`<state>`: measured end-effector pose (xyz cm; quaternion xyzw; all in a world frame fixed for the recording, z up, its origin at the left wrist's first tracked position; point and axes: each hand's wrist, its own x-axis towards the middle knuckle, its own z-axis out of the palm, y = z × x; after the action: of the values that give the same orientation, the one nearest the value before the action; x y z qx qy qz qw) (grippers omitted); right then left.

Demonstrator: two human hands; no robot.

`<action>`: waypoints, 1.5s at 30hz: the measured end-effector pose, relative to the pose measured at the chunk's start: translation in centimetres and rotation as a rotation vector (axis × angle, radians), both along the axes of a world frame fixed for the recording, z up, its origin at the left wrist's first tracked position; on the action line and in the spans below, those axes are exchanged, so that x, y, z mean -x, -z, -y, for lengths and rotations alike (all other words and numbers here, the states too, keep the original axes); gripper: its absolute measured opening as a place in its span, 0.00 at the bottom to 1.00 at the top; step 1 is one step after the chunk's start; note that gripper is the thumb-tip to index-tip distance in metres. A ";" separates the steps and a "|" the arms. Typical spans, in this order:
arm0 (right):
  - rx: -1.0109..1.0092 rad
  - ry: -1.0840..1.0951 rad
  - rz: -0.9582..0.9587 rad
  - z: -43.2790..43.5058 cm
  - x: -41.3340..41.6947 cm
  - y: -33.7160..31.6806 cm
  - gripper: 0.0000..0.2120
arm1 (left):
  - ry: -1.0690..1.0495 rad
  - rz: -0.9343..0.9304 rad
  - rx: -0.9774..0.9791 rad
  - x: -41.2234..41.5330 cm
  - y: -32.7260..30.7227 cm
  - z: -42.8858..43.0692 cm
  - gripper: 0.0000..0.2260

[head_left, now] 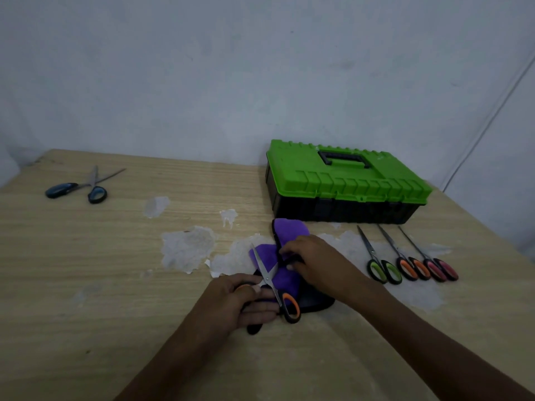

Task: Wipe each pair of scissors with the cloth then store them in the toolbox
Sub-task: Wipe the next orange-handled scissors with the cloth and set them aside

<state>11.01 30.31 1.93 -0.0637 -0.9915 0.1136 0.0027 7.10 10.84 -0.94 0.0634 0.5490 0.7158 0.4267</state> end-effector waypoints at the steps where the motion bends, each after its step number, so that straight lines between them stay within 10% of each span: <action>1: 0.058 0.025 -0.027 0.0 0.2 -0.2 0.12 | -0.006 0.006 -0.001 0.0 0.0 0.0 0.09; 33: 0.312 0.087 0.090 2.0 0.8 -0.5 0.04 | -0.012 -0.012 -0.012 0.3 0.8 -0.1 0.07; 45: 0.129 -0.040 -0.149 2.2 -0.6 1.1 0.04 | -0.028 0.010 -0.020 0.3 1.2 -0.2 0.07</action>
<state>11.62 28.10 0.81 -0.0350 -0.9802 0.1816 0.0701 6.81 11.05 -2.09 0.0563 0.5407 0.7275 0.4185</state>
